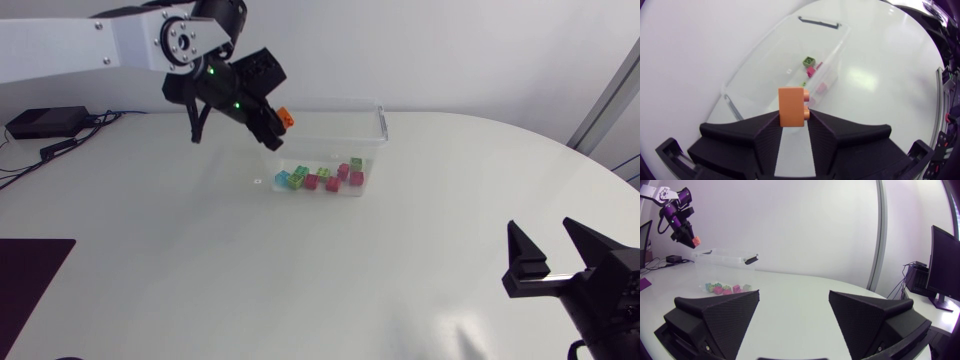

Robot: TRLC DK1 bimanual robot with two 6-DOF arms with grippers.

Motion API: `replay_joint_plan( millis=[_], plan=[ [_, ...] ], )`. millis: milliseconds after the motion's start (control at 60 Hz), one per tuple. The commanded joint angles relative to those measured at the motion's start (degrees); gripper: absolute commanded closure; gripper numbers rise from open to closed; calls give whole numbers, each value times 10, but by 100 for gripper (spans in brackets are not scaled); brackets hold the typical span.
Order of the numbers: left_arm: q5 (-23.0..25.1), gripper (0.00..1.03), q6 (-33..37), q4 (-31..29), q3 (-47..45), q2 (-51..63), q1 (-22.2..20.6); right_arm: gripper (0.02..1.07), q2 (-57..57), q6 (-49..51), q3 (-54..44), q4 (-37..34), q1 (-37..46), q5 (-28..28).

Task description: Place the duplo bricks in the container

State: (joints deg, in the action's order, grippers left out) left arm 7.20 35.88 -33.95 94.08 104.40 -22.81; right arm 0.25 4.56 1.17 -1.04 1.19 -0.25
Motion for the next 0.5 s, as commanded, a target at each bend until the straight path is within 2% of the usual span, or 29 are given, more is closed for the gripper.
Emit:
replay_joint_plan(
  millis=[0,183,483],
  plan=[
    [-3,73,-24,-1,58,31,8,7,-5,0,-12,6,-3,-5],
    [-10,73,-57,-5,132,85,17,7,-5,1,-12,6,-3,-5],
    [-40,73,-84,2,177,159,20,7,-5,0,-12,6,-3,-5]
  ],
)
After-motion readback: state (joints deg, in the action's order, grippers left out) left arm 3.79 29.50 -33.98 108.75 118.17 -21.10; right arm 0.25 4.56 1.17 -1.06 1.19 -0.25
